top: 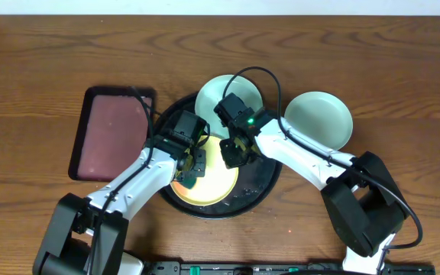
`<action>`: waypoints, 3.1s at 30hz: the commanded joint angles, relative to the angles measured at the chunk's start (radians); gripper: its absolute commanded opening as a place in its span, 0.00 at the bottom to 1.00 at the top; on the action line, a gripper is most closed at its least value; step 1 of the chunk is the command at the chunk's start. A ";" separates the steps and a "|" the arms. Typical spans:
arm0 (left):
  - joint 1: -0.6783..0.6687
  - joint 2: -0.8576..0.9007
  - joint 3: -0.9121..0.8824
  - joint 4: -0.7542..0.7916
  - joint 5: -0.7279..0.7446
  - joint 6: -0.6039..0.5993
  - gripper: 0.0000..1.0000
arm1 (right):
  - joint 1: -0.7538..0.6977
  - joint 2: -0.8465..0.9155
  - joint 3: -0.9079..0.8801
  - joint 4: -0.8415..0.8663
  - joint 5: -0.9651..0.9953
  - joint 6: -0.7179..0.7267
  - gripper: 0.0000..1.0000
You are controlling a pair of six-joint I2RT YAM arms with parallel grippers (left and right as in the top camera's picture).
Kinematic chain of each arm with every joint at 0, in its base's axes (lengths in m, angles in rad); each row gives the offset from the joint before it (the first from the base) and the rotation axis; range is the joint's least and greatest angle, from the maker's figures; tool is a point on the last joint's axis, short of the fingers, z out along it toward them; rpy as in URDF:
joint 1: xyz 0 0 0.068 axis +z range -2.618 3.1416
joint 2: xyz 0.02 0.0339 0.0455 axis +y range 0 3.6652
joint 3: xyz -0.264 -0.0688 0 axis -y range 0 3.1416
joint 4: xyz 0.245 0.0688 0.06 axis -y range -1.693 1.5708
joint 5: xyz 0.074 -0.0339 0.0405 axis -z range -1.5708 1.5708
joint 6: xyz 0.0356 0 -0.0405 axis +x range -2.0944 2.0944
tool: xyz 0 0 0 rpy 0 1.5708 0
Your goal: Clean dirty plates on tray and stack at the side
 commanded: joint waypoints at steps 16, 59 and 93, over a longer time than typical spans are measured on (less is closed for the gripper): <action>-0.010 0.006 -0.010 0.105 -0.317 -0.192 0.07 | 0.003 0.012 0.019 0.009 -0.016 -0.017 0.01; -0.010 0.006 -0.010 -0.014 0.082 -0.266 0.07 | 0.001 0.012 0.019 0.016 -0.019 -0.021 0.01; -0.008 0.006 -0.004 0.089 -0.223 -0.064 0.07 | 0.001 0.012 0.019 0.019 -0.017 -0.020 0.01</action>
